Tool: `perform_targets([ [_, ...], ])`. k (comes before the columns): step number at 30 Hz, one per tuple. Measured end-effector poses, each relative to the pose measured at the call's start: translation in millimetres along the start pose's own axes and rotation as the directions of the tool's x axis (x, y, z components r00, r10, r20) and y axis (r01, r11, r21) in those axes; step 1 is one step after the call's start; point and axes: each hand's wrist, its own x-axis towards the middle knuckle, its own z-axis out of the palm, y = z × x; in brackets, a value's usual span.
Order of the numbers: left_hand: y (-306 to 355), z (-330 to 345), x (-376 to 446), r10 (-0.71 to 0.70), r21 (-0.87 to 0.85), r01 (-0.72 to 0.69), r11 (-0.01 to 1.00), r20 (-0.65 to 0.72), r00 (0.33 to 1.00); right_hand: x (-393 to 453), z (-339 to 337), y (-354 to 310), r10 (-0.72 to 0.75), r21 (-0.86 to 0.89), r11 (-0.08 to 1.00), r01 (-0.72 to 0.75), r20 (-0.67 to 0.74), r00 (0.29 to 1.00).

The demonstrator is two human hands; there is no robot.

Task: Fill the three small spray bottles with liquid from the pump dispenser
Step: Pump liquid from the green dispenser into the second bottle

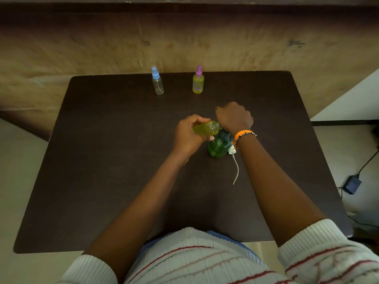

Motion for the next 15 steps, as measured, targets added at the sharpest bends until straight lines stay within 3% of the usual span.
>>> perform_targets([
  [10, -3.2, 1.5, 0.8, -0.006, 0.004, 0.006, 1.0, -0.01, 1.0, -3.7, 4.1, 3.3, -0.009, 0.05, 0.999, 0.014, -0.097, 0.995],
  [15, -2.0, 0.0, -0.3, 0.001, 0.016, -0.001, 1.0, -0.005, 1.0, -5.4, 2.7, 2.7, -0.028, 0.029, 0.999, 0.03, -0.072, 0.997],
])
